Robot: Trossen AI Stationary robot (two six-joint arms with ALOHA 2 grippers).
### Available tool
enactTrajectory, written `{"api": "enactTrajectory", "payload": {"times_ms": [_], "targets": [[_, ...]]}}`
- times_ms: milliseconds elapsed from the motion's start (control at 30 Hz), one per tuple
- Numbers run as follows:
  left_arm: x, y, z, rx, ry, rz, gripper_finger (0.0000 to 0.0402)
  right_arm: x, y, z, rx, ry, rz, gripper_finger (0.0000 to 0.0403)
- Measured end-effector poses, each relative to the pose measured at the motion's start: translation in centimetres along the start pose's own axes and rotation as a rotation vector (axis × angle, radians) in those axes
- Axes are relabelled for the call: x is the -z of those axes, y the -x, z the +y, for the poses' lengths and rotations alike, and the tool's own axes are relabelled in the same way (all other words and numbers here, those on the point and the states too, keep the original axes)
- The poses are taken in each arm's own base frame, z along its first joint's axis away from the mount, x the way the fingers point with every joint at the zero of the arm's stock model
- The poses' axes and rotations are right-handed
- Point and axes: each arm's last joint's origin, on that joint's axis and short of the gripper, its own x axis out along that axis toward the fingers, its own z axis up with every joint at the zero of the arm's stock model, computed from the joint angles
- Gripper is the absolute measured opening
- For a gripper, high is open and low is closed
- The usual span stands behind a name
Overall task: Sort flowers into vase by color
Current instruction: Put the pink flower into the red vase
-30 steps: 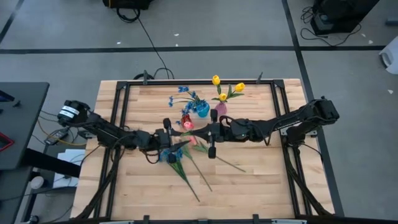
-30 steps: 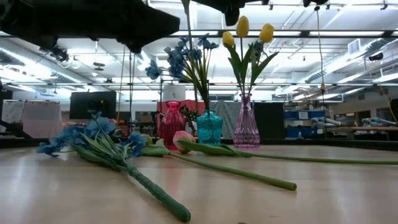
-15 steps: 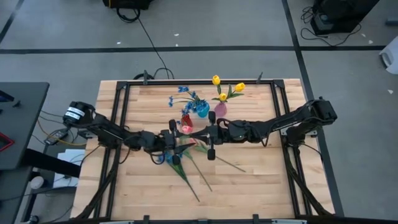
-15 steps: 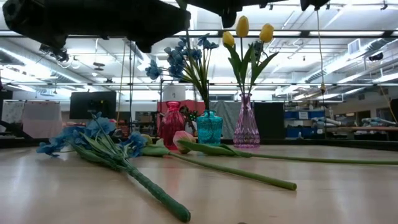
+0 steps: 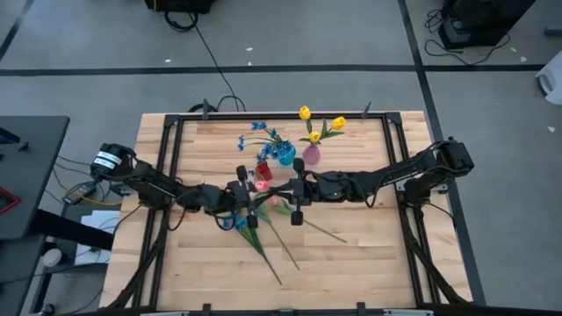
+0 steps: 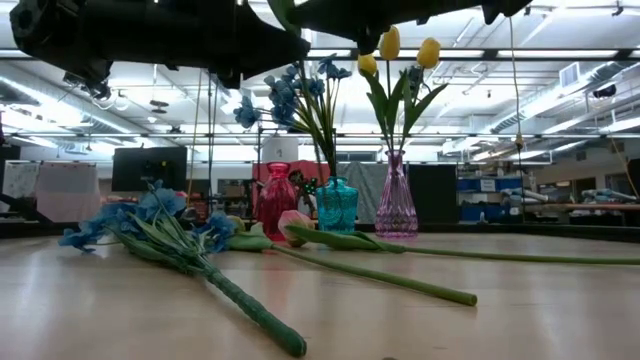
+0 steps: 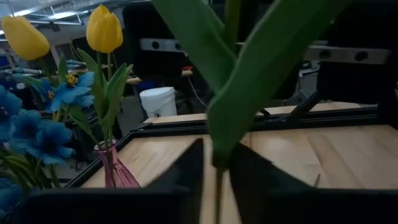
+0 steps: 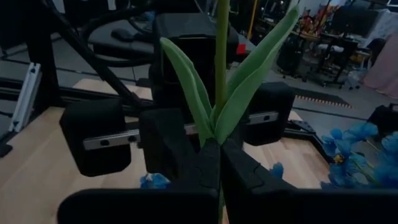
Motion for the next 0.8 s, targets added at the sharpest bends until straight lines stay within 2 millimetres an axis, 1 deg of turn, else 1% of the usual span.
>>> {"api": "enactTrajectory", "payload": {"times_ms": [67,100,200,267,433,567,667,800], "targets": [[0.1,-0.1,0.1,0.008,-0.002,0.001,0.0026,0.1,0.0,0.0,0.009,0.001,0.006,0.0016],[0.1,-0.1,0.2,0.015,-0.001,-0.001,0.0017,0.1,0.0,0.0,0.011,0.001,0.008,0.0021],[0.0,-0.1,0.2,0.012,-0.001,0.0,0.0016,0.0,0.1,0.0,0.009,0.001,0.007,0.005],[-0.3,0.1,0.4,0.0,-0.003,0.007,0.0016,-0.4,0.6,-0.2,0.007,0.004,0.02,0.0077],[-2.7,1.4,1.5,-0.007,-0.003,0.001,0.0016,-2.6,3.4,-0.9,0.036,-0.004,0.036,0.0137],[-4.6,3.0,2.7,-0.006,-0.011,0.018,0.0016,-3.2,5.5,-0.7,0.004,-0.01,0.087,0.016],[-5.5,4.0,3.5,-0.035,-0.016,0.038,0.0016,-2.3,6.7,-0.5,-0.011,-0.02,0.092,0.0163],[-6.7,5.2,4.3,-0.045,-0.002,0.022,0.0016,0.5,7.7,-0.5,-0.003,-0.059,0.093,0.016]]}}
